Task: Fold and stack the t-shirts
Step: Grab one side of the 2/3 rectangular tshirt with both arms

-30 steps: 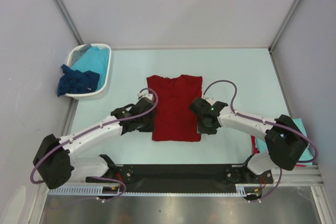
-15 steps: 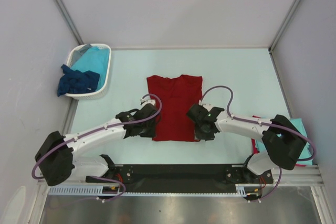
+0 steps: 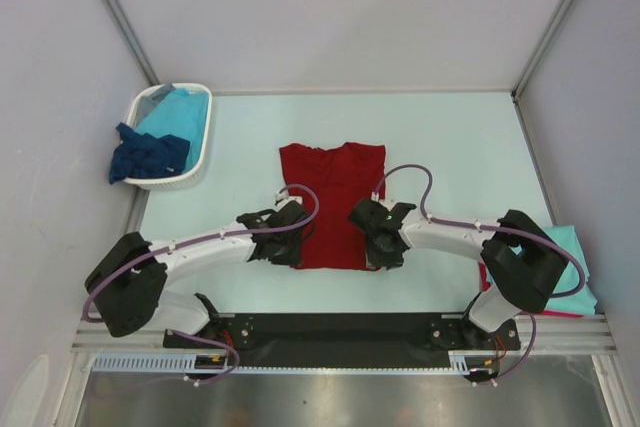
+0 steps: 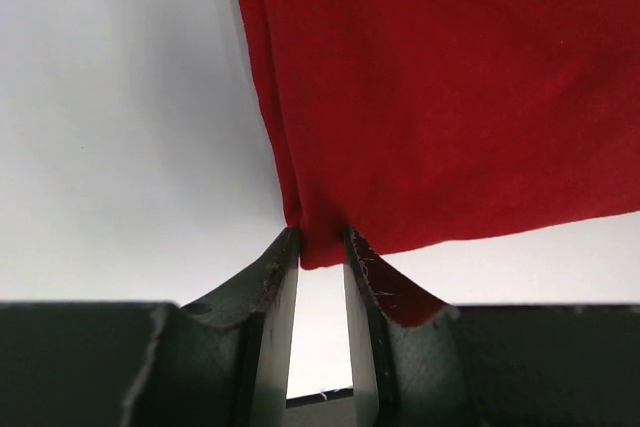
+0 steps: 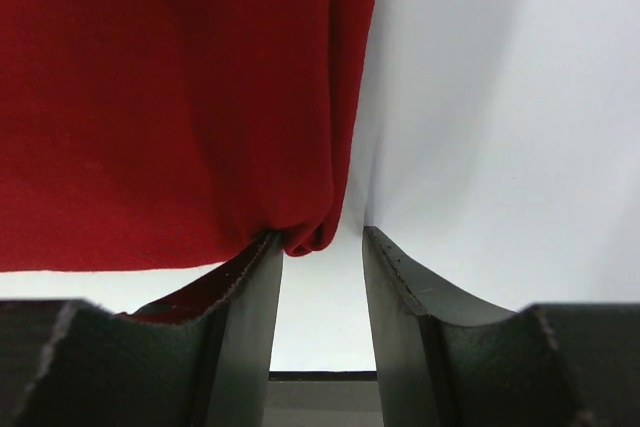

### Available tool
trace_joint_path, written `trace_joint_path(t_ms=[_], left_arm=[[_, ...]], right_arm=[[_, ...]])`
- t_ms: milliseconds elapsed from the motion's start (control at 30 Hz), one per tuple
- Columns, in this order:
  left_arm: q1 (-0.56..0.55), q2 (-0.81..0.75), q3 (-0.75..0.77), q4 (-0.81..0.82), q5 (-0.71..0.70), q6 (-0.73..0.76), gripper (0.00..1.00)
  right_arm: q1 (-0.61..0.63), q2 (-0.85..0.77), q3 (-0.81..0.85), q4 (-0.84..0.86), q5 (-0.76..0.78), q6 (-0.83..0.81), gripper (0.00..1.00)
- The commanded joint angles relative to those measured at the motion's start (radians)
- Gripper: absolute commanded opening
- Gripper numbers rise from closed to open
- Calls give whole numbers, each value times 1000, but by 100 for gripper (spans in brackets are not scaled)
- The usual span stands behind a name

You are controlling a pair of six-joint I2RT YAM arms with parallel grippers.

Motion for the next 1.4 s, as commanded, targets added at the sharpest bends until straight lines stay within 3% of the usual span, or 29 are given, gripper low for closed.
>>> trace_joint_path(t_ms=[0,233,600,1033,1167,1367], left_arm=[[-6,12,-2,43,18,-17,30],[-6,-31,-9,19,-16,-3,32],[-5,59,-30,37,27,-12,33],[24,61,-27,6,-8,-24,32],[27,101,-30,19,31,-24,29],[27,132,-30,28,56,-18,13]], right_arm=[[4,25,21,59,15,2,44],[-20,5,21,47,23,-7,45],[-31,39,6,67,4,-10,44],[-31,62,23,82,-8,-15,44],[-31,71,24,84,-14,-16,37],[-31,74,16,82,-19,-18,12]])
